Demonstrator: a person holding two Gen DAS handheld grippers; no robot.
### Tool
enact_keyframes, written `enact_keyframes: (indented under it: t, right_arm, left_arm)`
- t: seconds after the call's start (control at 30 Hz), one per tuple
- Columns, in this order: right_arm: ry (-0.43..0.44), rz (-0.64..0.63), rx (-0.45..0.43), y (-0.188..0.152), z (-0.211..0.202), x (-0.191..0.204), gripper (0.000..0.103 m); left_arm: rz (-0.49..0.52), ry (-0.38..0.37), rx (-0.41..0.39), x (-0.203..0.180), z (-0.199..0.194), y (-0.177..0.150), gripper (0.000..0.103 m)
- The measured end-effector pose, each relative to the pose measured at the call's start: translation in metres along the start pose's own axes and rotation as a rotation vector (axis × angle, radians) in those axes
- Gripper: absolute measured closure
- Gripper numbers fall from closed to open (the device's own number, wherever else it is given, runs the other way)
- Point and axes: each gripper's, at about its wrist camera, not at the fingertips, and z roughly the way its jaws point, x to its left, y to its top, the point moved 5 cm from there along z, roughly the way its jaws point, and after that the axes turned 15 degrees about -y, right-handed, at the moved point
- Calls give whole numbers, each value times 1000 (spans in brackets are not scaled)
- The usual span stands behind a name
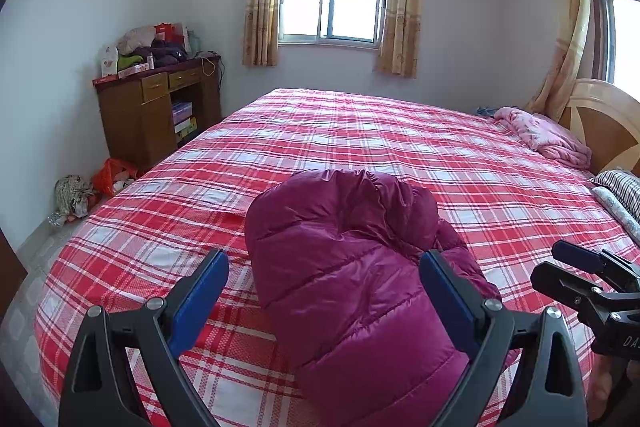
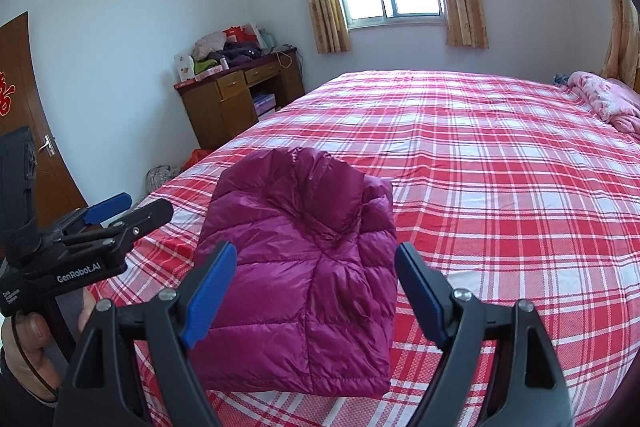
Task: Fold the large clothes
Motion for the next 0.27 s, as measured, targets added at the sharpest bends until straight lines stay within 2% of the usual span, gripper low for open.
enact_keyframes:
  t: [0.13,0.27]
  right_arm:
    - [-1,1,7,-3,1,0,19]
    - [-3,-1,7,-5,1,-1,15]
  left_arm:
    - [69,11,-16,-8,-2,-1,7]
    - [67,-5,-25,-13,-1,0,6]
